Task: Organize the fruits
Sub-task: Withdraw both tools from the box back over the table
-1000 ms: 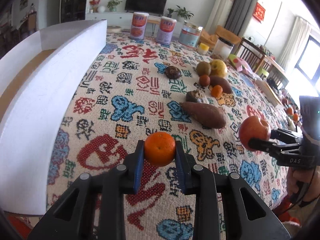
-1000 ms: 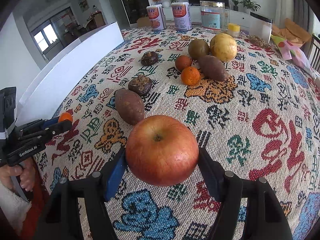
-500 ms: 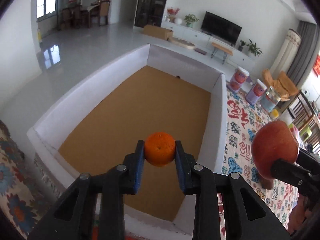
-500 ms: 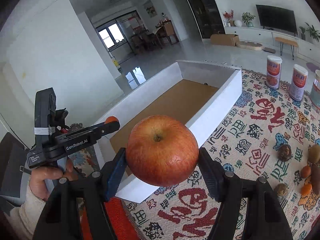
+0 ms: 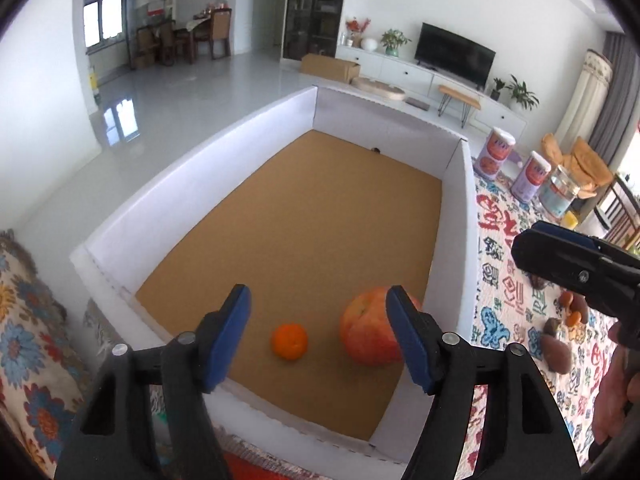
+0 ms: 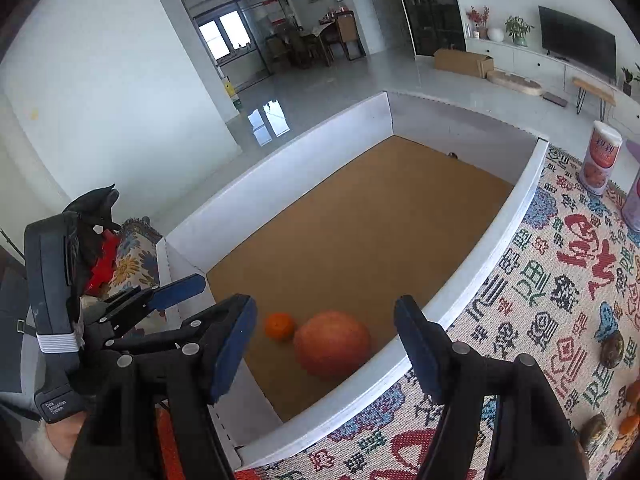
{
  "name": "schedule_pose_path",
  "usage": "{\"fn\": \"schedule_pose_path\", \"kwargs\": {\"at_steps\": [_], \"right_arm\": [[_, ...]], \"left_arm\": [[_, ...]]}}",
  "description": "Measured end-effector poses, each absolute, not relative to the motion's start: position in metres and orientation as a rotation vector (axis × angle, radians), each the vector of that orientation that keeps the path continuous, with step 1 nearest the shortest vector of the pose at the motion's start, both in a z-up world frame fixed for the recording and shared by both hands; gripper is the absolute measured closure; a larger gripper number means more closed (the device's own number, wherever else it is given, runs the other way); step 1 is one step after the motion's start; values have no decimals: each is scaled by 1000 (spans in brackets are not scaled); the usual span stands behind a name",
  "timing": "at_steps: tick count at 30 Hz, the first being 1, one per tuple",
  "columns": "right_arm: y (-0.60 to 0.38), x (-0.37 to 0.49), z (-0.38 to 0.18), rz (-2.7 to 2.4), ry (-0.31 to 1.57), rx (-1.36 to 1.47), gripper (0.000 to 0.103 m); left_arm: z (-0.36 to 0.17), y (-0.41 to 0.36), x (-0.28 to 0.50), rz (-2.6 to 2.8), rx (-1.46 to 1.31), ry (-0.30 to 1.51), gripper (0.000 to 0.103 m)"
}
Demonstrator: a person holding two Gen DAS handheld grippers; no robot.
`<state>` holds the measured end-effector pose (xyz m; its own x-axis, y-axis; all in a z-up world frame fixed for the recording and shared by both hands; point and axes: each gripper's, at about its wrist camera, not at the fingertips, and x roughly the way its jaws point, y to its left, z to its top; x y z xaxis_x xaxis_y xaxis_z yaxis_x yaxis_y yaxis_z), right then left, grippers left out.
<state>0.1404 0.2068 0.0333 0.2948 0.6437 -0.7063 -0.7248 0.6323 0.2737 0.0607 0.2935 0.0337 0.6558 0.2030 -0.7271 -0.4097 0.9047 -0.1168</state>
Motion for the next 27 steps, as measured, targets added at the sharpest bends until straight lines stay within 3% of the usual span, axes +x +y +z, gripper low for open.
{"fn": "schedule_pose_path", "kwargs": {"at_steps": [2, 5, 7, 15, 19, 27], "right_arm": [[168, 138, 55, 877, 809, -82, 27], [103, 134, 65, 774, 729, -79, 15], [51, 130, 55, 662, 712, -97, 14], [-168, 108, -65, 169, 864, -92, 14], [-227, 93, -91, 53, 892, -27, 14], [-238, 101, -110, 21, 917, -12, 13]], "left_arm": [[42, 264, 58, 296, -259, 744, 17], [40, 208, 59, 162, -238, 734, 14], [25, 165, 64, 57, -232, 763, 12], [-73, 26, 98, -102, -76, 931, 12], [-87, 10, 109, -69, -4, 916, 12], [-92, 13, 112, -38, 25, 906, 7]]}}
